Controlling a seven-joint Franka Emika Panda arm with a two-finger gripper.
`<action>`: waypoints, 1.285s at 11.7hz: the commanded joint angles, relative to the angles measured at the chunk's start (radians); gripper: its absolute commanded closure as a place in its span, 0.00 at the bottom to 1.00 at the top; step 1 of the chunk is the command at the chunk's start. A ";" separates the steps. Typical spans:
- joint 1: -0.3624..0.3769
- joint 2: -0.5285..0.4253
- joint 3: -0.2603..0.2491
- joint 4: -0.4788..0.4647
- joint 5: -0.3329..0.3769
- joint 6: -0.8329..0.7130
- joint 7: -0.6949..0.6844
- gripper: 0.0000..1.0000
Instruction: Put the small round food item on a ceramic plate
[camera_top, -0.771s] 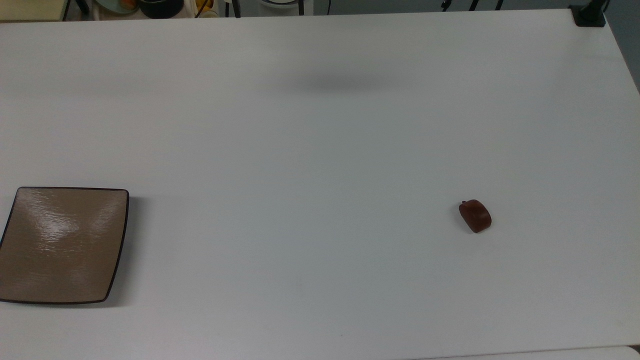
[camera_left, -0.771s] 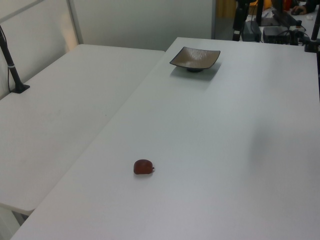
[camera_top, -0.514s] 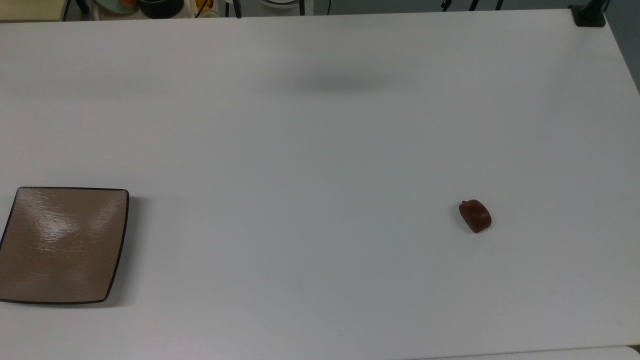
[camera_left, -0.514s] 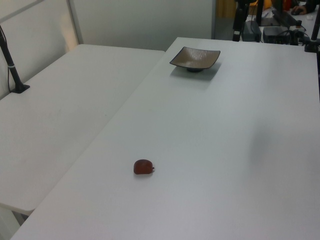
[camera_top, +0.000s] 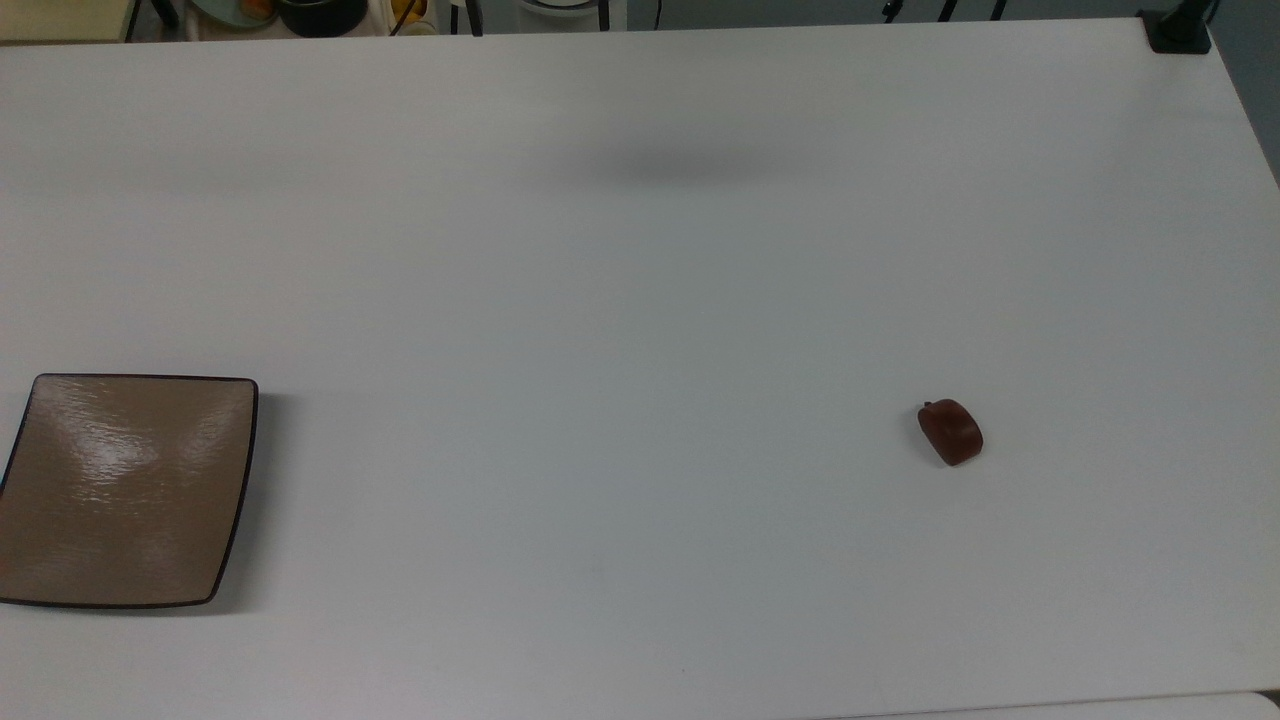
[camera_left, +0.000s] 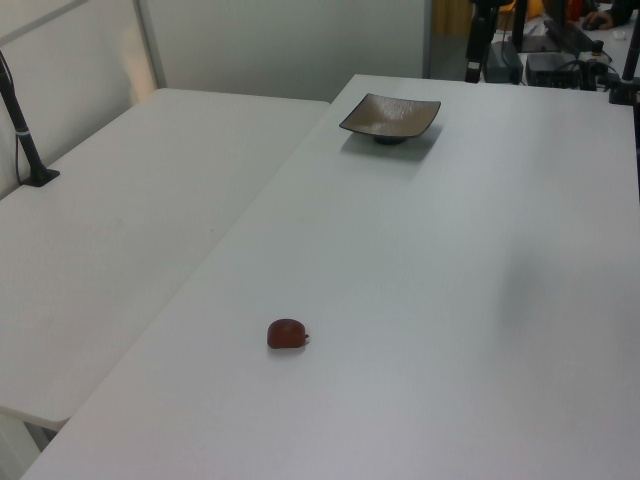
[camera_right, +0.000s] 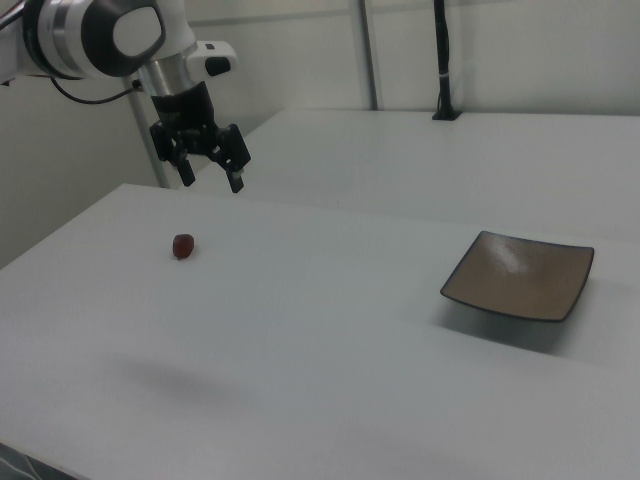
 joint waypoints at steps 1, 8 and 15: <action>0.019 -0.029 -0.019 -0.039 0.023 0.027 -0.014 0.00; 0.138 0.108 -0.010 0.026 0.021 0.171 0.010 0.00; 0.249 0.394 0.049 0.353 0.006 0.245 0.182 0.00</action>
